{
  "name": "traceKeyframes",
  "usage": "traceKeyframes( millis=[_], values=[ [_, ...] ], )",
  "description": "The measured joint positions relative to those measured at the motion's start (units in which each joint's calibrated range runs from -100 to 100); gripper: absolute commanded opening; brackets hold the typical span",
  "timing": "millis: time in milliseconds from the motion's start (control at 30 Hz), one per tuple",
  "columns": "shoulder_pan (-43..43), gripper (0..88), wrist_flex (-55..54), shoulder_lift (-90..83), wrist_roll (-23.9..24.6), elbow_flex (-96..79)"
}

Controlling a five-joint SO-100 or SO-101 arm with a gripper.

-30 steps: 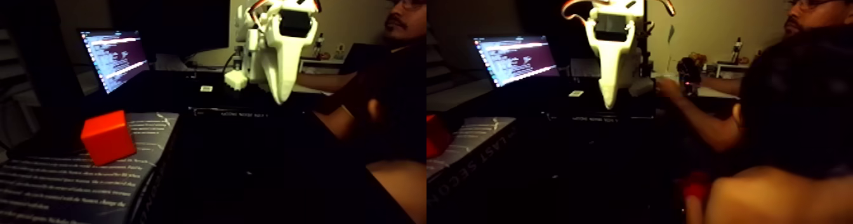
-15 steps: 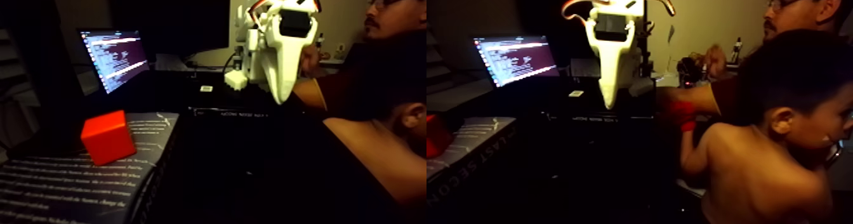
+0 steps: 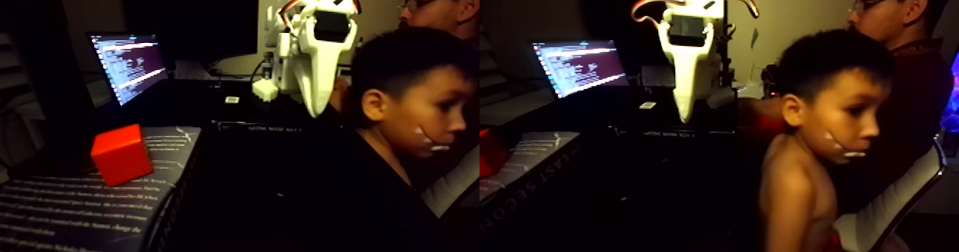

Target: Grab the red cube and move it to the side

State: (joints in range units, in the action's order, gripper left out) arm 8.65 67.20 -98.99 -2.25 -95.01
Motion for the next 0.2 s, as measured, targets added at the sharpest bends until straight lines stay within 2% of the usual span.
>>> traceKeyframes(
  millis=[200],
  values=[
    [-0.2,0.7,0.0,0.0,0.0,0.0]
  ],
)
